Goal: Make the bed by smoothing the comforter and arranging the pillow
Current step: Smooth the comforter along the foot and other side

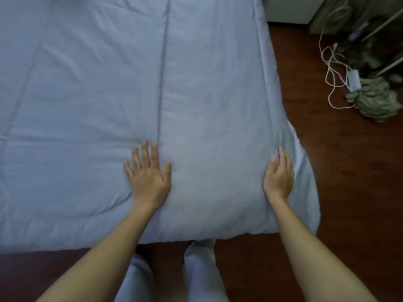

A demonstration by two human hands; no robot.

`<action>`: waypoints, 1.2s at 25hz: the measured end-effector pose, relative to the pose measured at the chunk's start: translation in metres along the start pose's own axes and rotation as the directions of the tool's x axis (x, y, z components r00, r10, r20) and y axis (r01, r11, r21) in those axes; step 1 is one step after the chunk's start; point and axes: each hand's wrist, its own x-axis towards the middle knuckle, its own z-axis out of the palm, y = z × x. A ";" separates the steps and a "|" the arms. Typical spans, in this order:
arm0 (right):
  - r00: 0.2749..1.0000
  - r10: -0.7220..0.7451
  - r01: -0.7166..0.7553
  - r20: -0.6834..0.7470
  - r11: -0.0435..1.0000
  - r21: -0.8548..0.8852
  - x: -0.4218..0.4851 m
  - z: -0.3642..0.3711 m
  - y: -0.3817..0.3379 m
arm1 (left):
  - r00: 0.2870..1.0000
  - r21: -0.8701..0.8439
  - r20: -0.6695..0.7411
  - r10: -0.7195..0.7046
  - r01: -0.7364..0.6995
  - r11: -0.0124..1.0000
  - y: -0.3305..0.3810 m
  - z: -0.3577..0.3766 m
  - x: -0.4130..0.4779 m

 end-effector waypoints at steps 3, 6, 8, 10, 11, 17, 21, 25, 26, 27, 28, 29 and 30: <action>0.902 0.298 -0.289 0.314 0.954 -0.075 -0.037 -0.004 0.089 | 0.999 0.016 0.041 -0.026 0.025 1.000 0.014 0.007 -0.003; 0.711 0.510 -0.452 0.484 0.859 -0.242 0.003 -0.009 0.145 | 0.995 0.048 0.094 -0.043 0.039 0.998 0.009 0.005 0.003; 0.824 0.485 -0.462 0.292 0.874 -0.149 0.029 -0.020 0.087 | 0.990 0.049 0.122 -0.066 0.061 0.997 0.011 0.002 0.005; 0.979 0.084 -0.095 0.186 0.994 0.049 0.036 -0.028 0.001 | 0.993 0.057 0.105 -0.060 0.054 0.997 0.016 -0.001 0.003; 0.961 -0.126 0.117 0.246 0.992 0.051 0.028 -0.024 -0.040 | 0.992 0.058 0.101 -0.070 0.064 0.996 0.018 -0.002 0.001; 0.922 0.073 -0.015 0.381 0.988 -0.152 -0.031 -0.013 -0.022 | 0.968 0.058 0.220 -0.125 0.114 0.992 0.038 -0.021 -0.015; 0.670 0.194 -0.091 0.716 0.979 -0.180 0.000 -0.049 0.037 | 0.918 0.047 0.390 -0.071 0.058 0.997 0.078 -0.030 -0.042; 0.583 -0.102 0.454 0.806 0.864 -0.219 0.091 -0.118 0.016 | 0.931 -0.170 0.356 0.085 -0.025 0.985 0.169 -0.050 -0.024; 0.581 -0.227 0.526 0.781 0.837 -0.149 0.112 -0.137 0.006 | 0.947 -0.225 0.310 0.083 -0.012 0.974 0.197 -0.055 -0.018; 0.572 -0.334 0.574 0.749 0.815 -0.075 0.130 -0.156 -0.006 | 0.963 -0.257 0.262 0.061 0.009 0.966 0.224 -0.061 -0.011; 0.546 -0.428 0.602 0.720 0.798 0.018 0.145 -0.174 -0.013 | 0.977 -0.287 0.213 0.026 0.037 0.957 0.251 -0.064 -0.006; 0.516 -0.496 0.623 0.698 0.777 0.092 0.157 -0.192 -0.019 | 0.984 -0.324 0.176 -0.014 0.071 0.943 0.276 -0.065 -0.003; 0.503 -0.540 0.641 0.675 0.757 0.128 0.172 -0.208 -0.020 | 0.989 -0.361 0.143 -0.047 0.096 0.928 0.303 -0.064 -0.001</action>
